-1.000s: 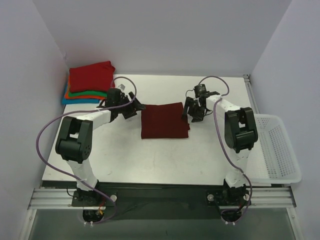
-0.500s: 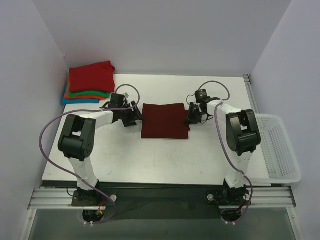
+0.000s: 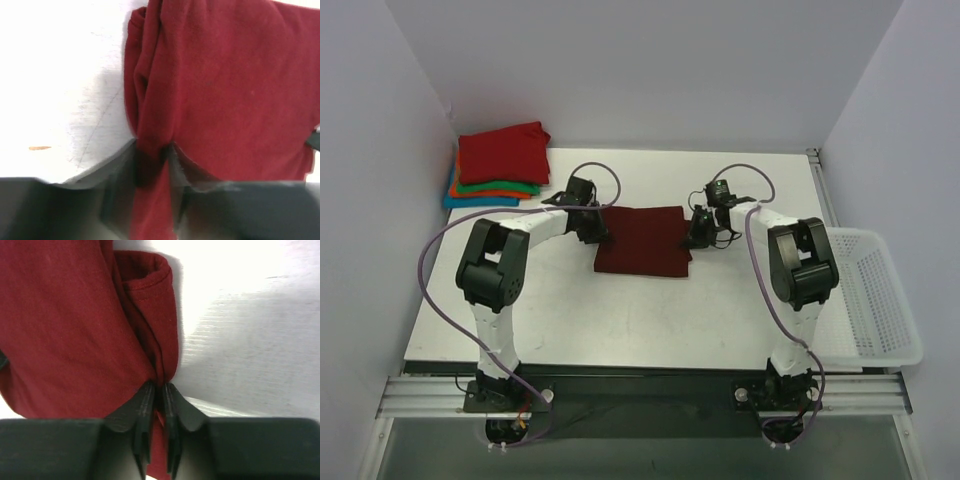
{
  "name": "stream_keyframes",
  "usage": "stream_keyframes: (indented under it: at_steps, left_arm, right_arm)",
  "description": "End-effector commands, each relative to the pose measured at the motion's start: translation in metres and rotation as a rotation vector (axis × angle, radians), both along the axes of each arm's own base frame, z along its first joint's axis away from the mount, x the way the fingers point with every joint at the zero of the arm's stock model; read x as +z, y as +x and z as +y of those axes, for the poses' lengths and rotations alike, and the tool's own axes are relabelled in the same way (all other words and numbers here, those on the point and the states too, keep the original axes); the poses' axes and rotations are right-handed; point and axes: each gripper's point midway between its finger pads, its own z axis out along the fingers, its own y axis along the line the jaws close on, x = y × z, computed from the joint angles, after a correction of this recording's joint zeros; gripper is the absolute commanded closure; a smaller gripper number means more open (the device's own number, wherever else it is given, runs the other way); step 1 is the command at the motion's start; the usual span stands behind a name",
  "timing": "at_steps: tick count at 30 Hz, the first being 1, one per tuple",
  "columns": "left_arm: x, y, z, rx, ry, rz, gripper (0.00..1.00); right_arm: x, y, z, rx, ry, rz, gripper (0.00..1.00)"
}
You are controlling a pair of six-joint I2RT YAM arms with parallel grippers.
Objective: Fold and stack the t-shirts
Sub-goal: Put the neatly folded tshirt into the corner of the board with the left arm
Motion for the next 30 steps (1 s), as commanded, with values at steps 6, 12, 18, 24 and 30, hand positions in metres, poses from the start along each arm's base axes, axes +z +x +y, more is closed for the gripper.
stream_keyframes:
  at_steps: [6, 12, 18, 24, 30]
  left_arm:
    - [-0.020, 0.008, 0.041, 0.044, 0.344, 0.005, 1.00]
    - [0.022, 0.055, 0.068, 0.086, 0.570, -0.096, 1.00]
    - [0.058, 0.105, 0.096, 0.119, 0.705, -0.172, 1.00]
    - [0.068, 0.147, 0.126, 0.138, 0.782, -0.216, 1.00]
    - [0.111, 0.185, 0.153, 0.193, 0.836, -0.309, 1.00]
  right_arm:
    - [0.018, -0.005, 0.016, -0.025, 0.036, 0.004, 0.45]
    - [0.053, -0.022, 0.020, -0.021, -0.030, -0.059, 0.42]
    - [0.057, -0.056, 0.013, 0.015, -0.072, -0.072, 0.42]
    - [0.053, -0.074, 0.005, 0.037, -0.088, -0.064, 0.42]
    - [0.056, -0.081, 0.007, 0.059, -0.098, -0.071, 0.42]
